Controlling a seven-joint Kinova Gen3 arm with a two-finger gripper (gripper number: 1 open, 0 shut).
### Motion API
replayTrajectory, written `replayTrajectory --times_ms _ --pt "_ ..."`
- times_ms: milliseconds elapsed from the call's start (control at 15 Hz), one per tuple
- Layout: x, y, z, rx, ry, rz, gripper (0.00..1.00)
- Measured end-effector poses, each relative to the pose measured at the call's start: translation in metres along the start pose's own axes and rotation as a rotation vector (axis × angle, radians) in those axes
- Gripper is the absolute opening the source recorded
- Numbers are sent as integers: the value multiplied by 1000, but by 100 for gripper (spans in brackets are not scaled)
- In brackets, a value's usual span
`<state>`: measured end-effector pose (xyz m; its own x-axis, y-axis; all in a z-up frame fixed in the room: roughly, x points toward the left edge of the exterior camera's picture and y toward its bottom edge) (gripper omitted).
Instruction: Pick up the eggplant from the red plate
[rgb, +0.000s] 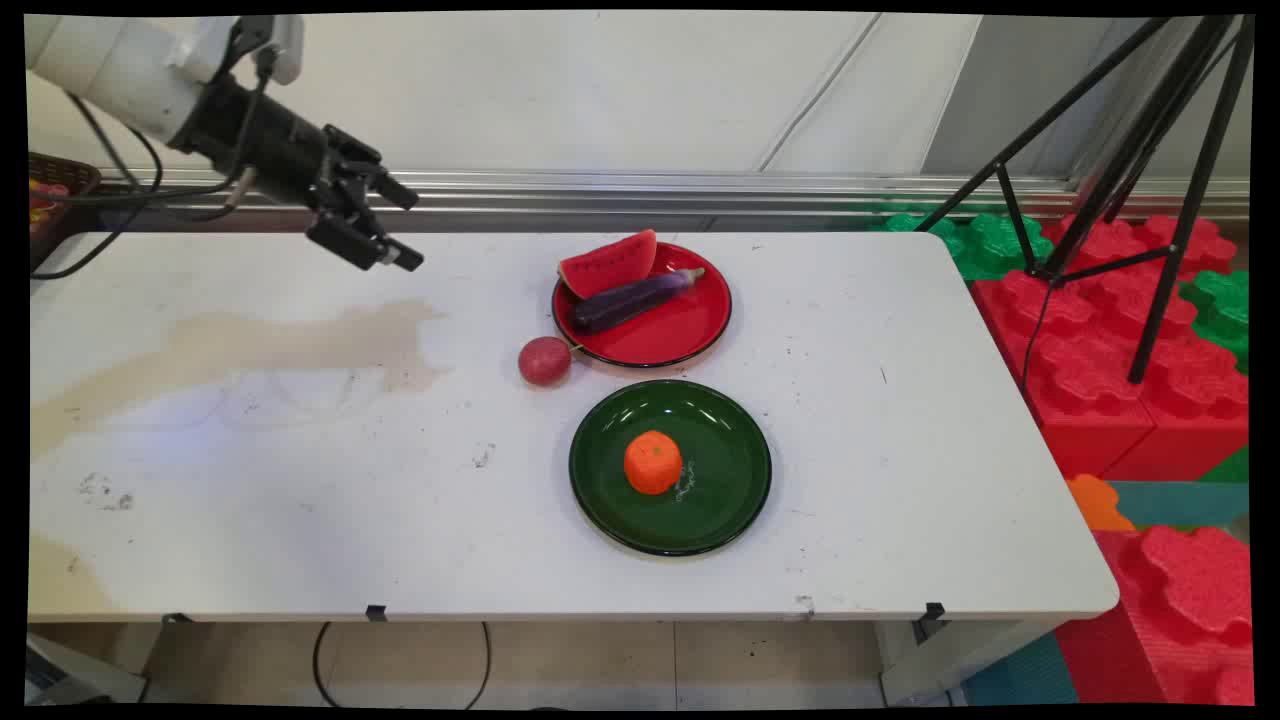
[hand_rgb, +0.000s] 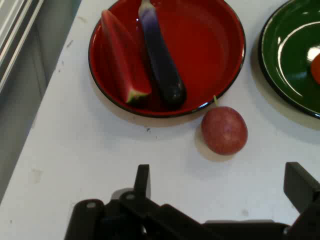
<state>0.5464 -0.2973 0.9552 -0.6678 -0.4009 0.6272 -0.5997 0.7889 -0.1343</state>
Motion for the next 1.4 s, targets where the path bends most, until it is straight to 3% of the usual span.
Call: replayTrajectory --times_ms 467,933,1400 --pt "29 -14 36 13 0 2 100" --pt "70 -26 91 20 -17 13 100" --pt "100 -25 155 26 -82 -2 100"
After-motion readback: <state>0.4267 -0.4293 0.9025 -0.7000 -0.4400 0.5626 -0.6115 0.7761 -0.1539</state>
